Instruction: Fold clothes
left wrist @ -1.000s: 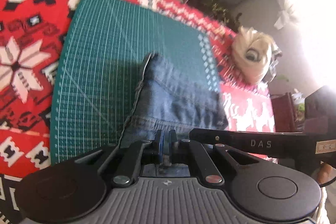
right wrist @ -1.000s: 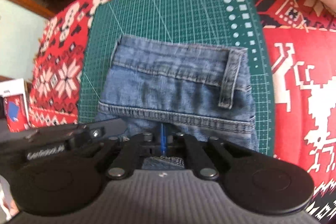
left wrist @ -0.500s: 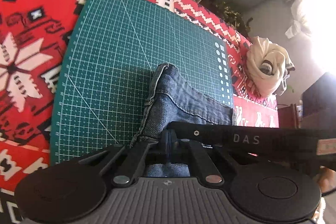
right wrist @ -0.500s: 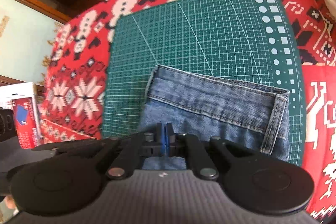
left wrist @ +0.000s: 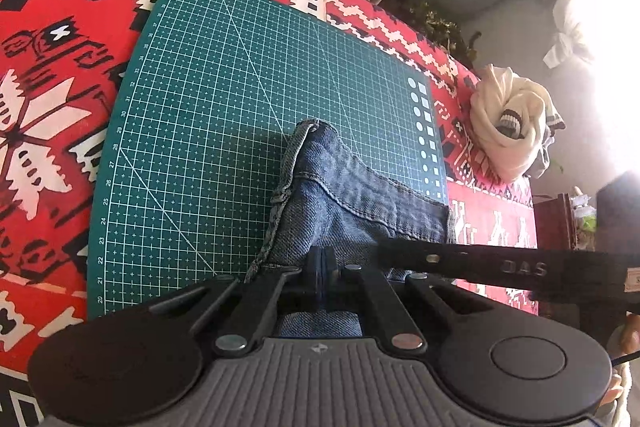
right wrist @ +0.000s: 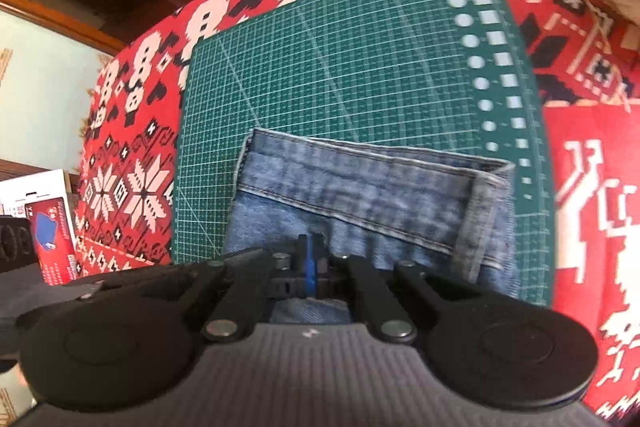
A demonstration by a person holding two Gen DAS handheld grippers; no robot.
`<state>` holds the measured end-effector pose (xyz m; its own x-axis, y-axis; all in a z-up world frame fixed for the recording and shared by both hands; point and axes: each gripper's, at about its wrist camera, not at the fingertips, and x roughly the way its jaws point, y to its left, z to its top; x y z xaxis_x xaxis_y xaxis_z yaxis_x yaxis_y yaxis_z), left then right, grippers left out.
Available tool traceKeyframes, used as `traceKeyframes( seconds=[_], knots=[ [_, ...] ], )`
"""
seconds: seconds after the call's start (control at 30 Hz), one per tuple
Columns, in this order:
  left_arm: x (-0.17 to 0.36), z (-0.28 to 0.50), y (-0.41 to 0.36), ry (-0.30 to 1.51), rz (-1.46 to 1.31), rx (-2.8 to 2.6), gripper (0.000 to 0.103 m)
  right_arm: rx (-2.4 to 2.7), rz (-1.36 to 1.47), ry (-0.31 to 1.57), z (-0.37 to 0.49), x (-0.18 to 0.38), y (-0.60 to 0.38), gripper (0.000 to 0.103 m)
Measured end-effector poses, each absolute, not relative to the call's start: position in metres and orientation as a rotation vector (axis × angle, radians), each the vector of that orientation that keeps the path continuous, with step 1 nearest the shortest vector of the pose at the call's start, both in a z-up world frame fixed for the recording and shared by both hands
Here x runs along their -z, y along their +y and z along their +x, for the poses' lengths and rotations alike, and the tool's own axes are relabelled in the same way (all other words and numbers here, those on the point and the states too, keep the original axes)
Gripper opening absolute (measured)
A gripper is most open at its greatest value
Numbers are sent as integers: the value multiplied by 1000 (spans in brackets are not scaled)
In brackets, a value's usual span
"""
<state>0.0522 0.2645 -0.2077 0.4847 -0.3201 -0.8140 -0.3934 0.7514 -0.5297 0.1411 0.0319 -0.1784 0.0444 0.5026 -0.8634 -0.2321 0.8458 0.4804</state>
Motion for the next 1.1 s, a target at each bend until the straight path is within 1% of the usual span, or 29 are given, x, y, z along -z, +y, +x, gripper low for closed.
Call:
traceKeyframes(
  seconds=[0.1,0.47,0.7,0.73,0.83,0.93,1.0,1.03,1.1],
  knots=[
    [207,54,262,1095,-733,-49,3,-525,197,1393,138,173,14,0],
    [208,55,259,1101,-713,-57,3,-483,318,1375,142,182,-65,0],
    [204,57,254,1115,-672,-63,3,-476,314,1333,134,169,-77,0],
    [204,57,255,1114,-674,-63,3,-483,329,1323,133,165,-78,4],
    [205,56,256,1112,-686,-60,3,-509,335,1298,129,158,-77,4],
    [205,55,258,1109,-698,-57,3,-489,277,1326,130,167,-67,3],
    [206,55,259,1107,-706,-55,3,-468,243,1340,131,175,-64,0],
    [206,54,259,1105,-710,-55,3,-455,231,1344,133,180,-65,0],
    [207,53,260,1101,-720,-54,3,-423,254,1332,133,179,-72,0]
  ],
)
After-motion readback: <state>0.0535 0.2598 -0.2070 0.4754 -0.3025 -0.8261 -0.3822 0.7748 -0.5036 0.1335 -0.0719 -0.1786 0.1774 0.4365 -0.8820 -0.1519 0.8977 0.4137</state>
